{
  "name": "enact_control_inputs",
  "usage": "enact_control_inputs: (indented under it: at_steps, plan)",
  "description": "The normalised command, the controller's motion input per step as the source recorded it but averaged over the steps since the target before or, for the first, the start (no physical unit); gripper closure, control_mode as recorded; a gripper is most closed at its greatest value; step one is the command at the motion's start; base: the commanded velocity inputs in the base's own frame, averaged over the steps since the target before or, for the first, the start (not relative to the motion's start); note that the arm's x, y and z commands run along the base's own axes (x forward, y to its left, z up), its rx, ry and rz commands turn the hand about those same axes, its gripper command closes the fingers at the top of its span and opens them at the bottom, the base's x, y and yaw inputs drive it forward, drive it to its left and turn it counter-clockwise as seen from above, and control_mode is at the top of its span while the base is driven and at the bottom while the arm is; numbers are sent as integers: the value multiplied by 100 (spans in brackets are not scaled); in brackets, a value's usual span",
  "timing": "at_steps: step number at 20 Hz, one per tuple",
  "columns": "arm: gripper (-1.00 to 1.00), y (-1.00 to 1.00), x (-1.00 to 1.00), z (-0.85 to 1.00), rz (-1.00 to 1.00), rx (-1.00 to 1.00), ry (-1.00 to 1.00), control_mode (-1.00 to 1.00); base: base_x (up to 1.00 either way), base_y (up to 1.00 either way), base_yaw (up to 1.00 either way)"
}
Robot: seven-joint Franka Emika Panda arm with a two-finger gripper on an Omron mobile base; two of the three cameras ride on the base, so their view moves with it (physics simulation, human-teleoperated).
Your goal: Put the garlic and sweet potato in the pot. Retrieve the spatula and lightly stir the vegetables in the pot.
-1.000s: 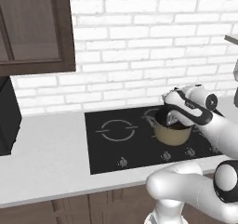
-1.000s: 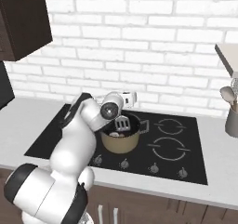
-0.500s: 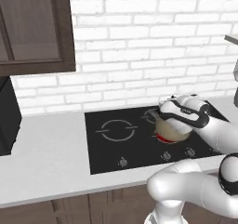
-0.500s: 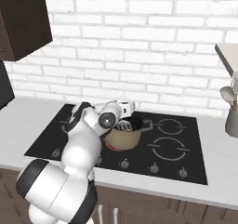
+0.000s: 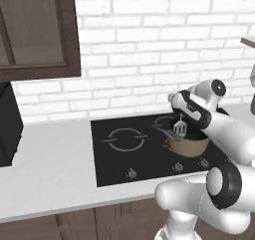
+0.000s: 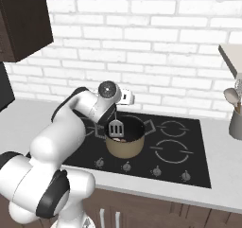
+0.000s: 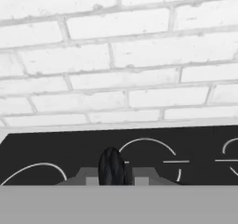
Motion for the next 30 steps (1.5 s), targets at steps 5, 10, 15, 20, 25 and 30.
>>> enact_control_inputs:
  at_steps: [5,10,15,20,25,30]
  plan:
    - [100,-8,-7,37,-3,2,7,-100,0,0,0]
    - [100,-46,-1,-25,-6,0,0,-100,0,0,0]
    - [100,-40,-9,-68,-4,0,-5,-100,0,0,0]
    - [100,-1,-18,-52,0,-1,-18,-100,0,0,0]
    - [100,0,4,-55,-4,-7,-21,-100,0,0,0]
    - [100,0,25,-44,-9,-15,-26,-100,0,0,0]
